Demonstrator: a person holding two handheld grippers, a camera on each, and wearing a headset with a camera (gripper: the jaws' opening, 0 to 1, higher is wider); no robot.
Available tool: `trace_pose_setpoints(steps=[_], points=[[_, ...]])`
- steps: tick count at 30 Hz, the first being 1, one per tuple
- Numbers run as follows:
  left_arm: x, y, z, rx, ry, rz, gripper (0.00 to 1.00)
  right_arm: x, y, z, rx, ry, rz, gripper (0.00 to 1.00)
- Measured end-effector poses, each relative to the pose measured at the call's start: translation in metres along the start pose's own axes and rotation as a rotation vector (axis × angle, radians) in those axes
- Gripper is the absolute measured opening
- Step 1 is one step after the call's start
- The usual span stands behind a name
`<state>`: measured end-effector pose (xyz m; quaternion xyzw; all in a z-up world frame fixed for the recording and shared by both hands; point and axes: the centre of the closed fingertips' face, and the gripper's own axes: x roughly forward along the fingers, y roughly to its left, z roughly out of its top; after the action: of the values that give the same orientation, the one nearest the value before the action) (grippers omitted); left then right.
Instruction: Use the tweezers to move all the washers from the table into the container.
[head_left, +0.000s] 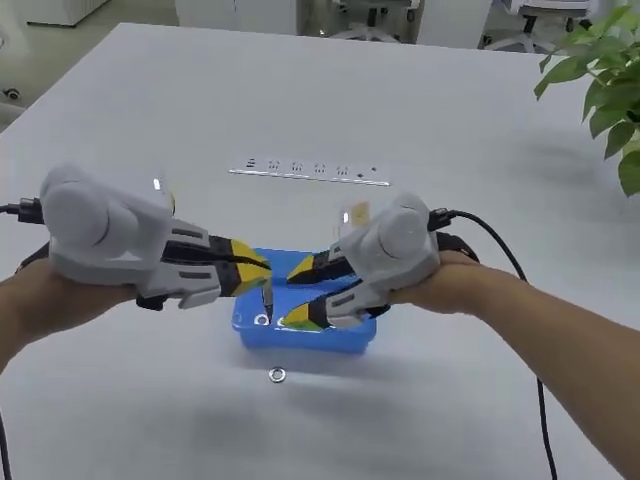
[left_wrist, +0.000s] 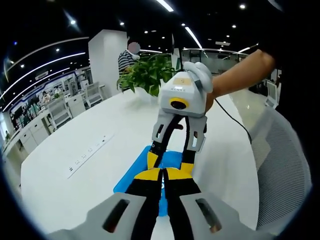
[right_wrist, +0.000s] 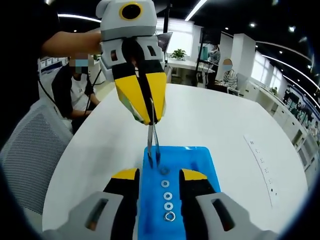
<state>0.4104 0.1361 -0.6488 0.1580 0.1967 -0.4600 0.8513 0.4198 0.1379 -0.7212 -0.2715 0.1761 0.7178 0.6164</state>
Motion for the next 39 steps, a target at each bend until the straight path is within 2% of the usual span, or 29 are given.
trace_pose_setpoints(steps=[9,19,28,31,39], points=[[-0.006,-0.009,0.004,-0.002,0.002,0.004,0.06,-0.028,0.003,-0.013,0.048,0.006,-0.072,0.50],[-0.012,-0.017,0.010,0.002,-0.005,0.008,0.06,-0.046,0.015,-0.026,0.087,0.002,-0.111,0.62],[-0.012,-0.027,0.007,-0.002,-0.005,0.000,0.06,-0.056,0.022,-0.034,0.129,-0.013,-0.137,0.75],[-0.010,-0.029,0.005,-0.002,-0.008,-0.002,0.06,-0.059,0.023,-0.035,0.146,-0.025,-0.154,0.82],[-0.003,-0.038,-0.004,-0.002,-0.011,-0.024,0.06,-0.062,0.026,-0.046,0.176,-0.011,-0.183,1.00]])
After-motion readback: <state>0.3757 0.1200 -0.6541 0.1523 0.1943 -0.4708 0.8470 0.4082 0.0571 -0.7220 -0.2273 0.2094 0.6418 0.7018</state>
